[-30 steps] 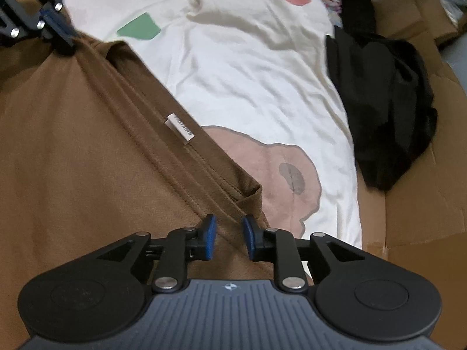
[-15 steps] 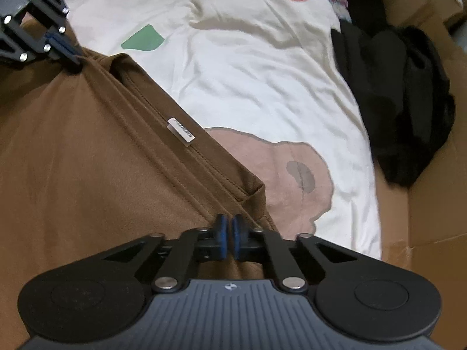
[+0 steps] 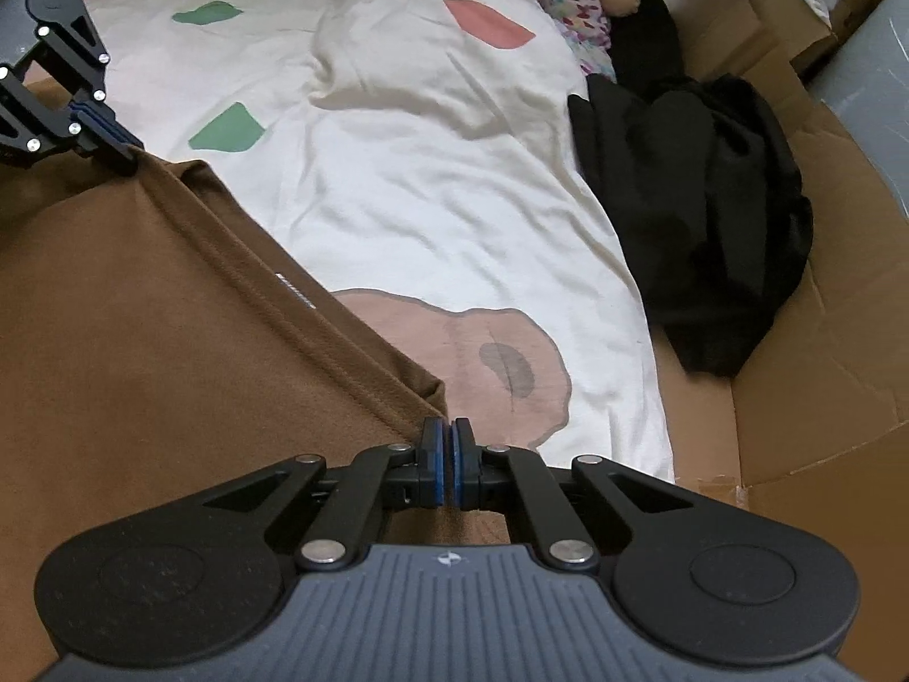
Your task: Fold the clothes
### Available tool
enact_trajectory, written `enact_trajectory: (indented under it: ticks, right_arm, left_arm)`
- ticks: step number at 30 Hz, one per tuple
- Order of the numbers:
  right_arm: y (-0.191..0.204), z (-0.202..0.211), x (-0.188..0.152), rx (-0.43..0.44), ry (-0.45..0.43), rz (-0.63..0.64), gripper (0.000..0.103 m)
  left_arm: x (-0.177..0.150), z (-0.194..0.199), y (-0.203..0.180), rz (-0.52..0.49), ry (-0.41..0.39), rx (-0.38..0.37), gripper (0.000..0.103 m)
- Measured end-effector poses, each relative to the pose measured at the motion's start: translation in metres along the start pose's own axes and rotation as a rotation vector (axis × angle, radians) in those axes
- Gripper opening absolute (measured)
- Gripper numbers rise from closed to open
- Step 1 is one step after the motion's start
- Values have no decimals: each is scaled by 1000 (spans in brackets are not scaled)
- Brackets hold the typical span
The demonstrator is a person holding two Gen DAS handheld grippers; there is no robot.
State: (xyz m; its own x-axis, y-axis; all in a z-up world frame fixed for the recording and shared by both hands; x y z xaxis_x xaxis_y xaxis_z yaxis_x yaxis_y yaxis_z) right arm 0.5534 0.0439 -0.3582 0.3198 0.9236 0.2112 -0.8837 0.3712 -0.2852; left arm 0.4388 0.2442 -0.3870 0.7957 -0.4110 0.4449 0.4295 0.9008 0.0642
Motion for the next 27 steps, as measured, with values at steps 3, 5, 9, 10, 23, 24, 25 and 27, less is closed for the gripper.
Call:
enact_trajectory:
  ticks: [3, 5, 9, 10, 23, 24, 25, 27]
  right_arm:
    - [2, -10, 2, -9, 32, -21, 7]
    - [4, -10, 3, -47, 32, -37, 19]
    - [-2, -1, -1, -103, 8, -68, 48]
    - [-5, 2, -4, -107, 8, -85, 49]
    - [-18, 49, -83, -65, 18, -372, 49]
    - [-17, 52, -89, -66, 21, -388, 49]
    - [-16, 55, -96, -67, 25, -405, 49]
    - [-15, 64, -113, -66, 27, -460, 49]
  left_arm:
    - [2, -2, 3, 23, 17, -9, 7]
    - [1, -1, 4, 27, 18, 0, 10]
    - [-3, 9, 10, 34, 4, 60, 39]
    - [-4, 12, 13, 41, -1, 69, 39]
    - [-44, 57, 61, 193, 5, 121, 38]
    - [-48, 60, 64, 202, 10, 126, 38]
    - [-53, 62, 66, 211, 14, 130, 38]
    - [-62, 67, 71, 229, 23, 137, 38]
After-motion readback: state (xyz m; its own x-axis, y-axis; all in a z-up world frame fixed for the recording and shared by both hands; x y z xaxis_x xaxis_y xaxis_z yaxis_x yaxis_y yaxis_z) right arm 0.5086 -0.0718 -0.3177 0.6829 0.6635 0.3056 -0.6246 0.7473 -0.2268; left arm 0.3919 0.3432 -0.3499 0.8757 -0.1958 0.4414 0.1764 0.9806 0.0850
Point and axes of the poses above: each gripper's, at about its wrist camera, not at the fingertips, and z roughly against the way its jaws point, y to its left, x to its top, the point moved 6 cm from there along -z, roughly the way its jaws point, and after that the axes turned 13 degrees about y, right-handed, at the moved point
